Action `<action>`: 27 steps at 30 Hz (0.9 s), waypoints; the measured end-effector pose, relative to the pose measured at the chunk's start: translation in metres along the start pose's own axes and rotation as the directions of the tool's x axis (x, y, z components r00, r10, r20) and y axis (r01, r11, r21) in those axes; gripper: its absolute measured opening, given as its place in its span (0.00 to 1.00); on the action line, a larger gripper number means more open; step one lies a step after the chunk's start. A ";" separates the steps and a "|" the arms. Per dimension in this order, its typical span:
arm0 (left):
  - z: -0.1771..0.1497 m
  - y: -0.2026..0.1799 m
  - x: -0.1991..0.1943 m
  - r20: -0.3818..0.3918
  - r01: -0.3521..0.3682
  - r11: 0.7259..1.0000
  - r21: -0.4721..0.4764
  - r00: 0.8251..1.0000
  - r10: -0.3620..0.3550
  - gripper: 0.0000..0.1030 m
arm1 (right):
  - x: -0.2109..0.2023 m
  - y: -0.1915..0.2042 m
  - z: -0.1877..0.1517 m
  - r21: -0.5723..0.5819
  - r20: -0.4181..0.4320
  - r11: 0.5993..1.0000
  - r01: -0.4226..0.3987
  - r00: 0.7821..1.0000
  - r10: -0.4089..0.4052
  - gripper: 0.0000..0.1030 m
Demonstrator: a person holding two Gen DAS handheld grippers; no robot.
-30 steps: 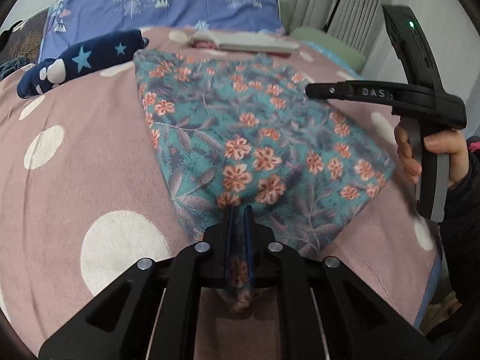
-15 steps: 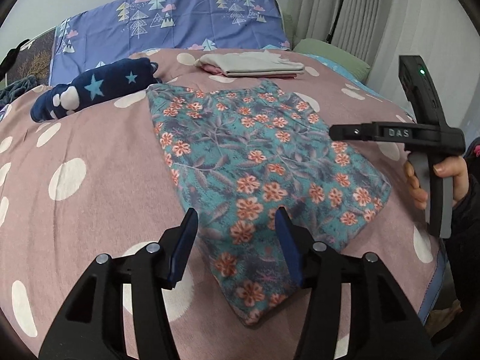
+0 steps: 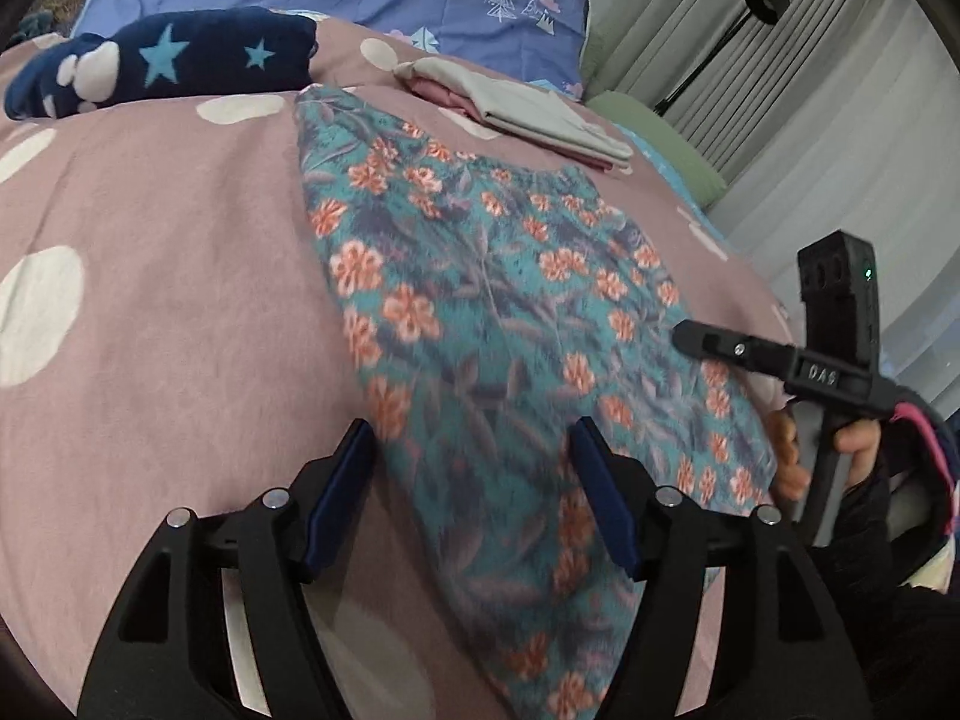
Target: Fold small clothes
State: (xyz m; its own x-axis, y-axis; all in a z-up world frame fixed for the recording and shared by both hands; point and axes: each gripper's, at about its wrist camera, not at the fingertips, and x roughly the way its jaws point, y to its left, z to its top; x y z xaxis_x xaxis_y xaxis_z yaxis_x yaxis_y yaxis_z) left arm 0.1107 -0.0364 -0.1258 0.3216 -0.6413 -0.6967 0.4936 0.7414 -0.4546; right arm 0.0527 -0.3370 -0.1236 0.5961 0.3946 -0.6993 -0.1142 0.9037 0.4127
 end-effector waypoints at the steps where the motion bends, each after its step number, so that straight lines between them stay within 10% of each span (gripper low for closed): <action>1: 0.004 0.000 0.004 -0.004 0.014 1.000 0.000 1.000 -0.014 0.66 | 0.002 -0.002 0.003 0.008 0.005 1.000 -0.019 1.000 0.019 0.68; 8: 0.024 -0.001 0.026 -0.006 0.012 0.999 0.035 1.000 -0.012 0.66 | 0.012 -0.027 0.011 0.098 0.017 0.980 -0.172 0.985 0.172 0.41; 27: 0.059 0.009 0.054 -0.033 0.037 0.997 0.064 0.999 -0.035 0.48 | 0.063 -0.010 0.045 -0.009 -0.081 0.982 -0.188 0.979 0.187 0.35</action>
State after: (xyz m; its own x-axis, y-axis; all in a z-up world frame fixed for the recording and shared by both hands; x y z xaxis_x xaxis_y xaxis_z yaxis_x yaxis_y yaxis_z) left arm 0.1803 -0.0760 -0.1347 0.2778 -0.6597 -0.6983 0.5559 0.7033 -0.4432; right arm 0.1268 -0.3283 -0.1454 0.4983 0.5684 -0.6547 -0.2314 0.8150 0.5313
